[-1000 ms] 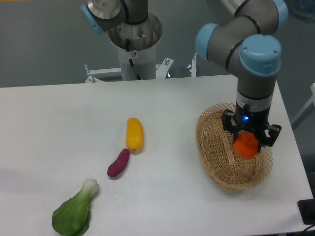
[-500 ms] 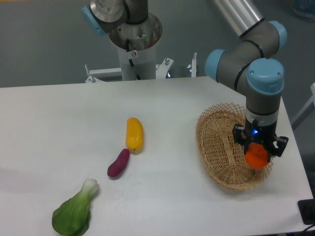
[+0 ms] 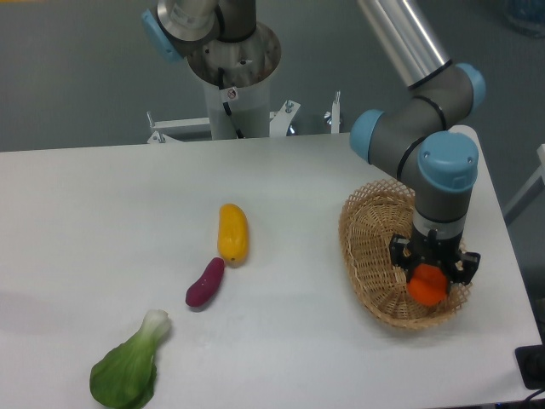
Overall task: Place the orange in the basket
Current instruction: 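Move the held orange ball across the basket and lower it, then open the gripper to release the orange ball into the basket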
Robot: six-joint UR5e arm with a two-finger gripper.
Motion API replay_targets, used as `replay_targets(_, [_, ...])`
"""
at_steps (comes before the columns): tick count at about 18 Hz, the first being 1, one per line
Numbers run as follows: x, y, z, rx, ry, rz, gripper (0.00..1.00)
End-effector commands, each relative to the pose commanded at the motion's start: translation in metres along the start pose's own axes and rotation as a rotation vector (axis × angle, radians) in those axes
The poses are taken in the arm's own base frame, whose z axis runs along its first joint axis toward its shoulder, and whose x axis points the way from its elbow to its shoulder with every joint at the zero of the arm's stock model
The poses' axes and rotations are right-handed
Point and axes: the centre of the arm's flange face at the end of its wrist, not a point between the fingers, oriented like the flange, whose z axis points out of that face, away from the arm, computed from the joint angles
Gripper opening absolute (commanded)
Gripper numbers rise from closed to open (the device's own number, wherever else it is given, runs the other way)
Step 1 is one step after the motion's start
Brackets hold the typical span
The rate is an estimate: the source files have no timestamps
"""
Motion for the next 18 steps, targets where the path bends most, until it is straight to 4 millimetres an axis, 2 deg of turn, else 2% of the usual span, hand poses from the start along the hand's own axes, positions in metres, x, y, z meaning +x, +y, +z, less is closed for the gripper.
replay_targets(3, [0.002,-0.001,0.008,-0.004,0.01,0.001,0.53])
replay_targets(7, [0.005,-0.001,0.011,-0.011,0.014,0.007,0.6])
replay_targets(9, [0.006,-0.003,0.011,-0.013,0.013,0.014,0.71])
replay_targets(11, [0.006,-0.004,0.012,-0.013,0.013,0.016,0.78])
replay_targets(12, [0.006,-0.004,0.011,-0.012,0.012,0.019,0.95])
replay_targets(13, [0.004,-0.004,0.008,-0.01,0.007,0.018,0.99])
replay_targets(18, [0.003,-0.005,0.002,-0.006,-0.001,0.018,1.0])
